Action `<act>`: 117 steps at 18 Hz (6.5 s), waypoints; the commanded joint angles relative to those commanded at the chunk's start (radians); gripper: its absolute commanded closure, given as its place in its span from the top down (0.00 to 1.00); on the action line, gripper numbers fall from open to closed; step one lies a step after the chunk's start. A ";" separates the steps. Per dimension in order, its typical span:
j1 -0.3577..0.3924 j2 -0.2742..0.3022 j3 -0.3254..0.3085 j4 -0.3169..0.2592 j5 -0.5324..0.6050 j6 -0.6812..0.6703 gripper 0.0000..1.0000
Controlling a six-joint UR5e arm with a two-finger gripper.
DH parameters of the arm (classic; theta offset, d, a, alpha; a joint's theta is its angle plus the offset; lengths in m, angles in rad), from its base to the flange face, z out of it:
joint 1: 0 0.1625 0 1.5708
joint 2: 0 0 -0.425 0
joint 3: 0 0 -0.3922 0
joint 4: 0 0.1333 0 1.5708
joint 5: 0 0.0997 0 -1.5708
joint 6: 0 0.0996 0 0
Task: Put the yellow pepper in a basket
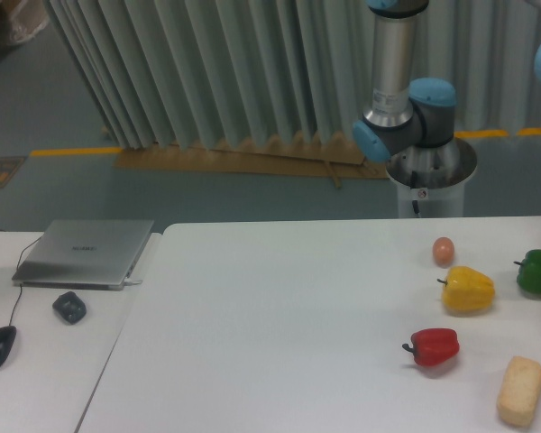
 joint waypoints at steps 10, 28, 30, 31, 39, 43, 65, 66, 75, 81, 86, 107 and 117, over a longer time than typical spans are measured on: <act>-0.088 -0.025 -0.002 0.017 0.186 0.104 1.00; -0.012 -0.025 -0.034 0.088 0.076 0.107 1.00; -0.011 -0.025 -0.034 0.088 0.076 0.112 1.00; -0.008 -0.025 -0.034 0.086 0.074 0.114 1.00; -0.002 -0.021 -0.046 0.046 0.076 0.114 1.00; -0.012 -0.018 -0.048 0.046 0.069 0.103 1.00; -0.336 -0.017 -0.151 -0.066 -0.029 0.022 1.00; -0.342 -0.018 -0.154 -0.066 -0.033 0.022 1.00; -0.313 -0.049 -0.164 -0.060 -0.030 0.049 1.00; -0.295 -0.026 -0.211 -0.057 -0.010 0.084 1.00; -0.301 -0.026 -0.220 -0.057 -0.010 0.083 1.00; -0.310 -0.061 -0.220 -0.049 -0.001 0.078 0.80; -0.316 -0.037 -0.184 -0.064 0.026 0.074 0.64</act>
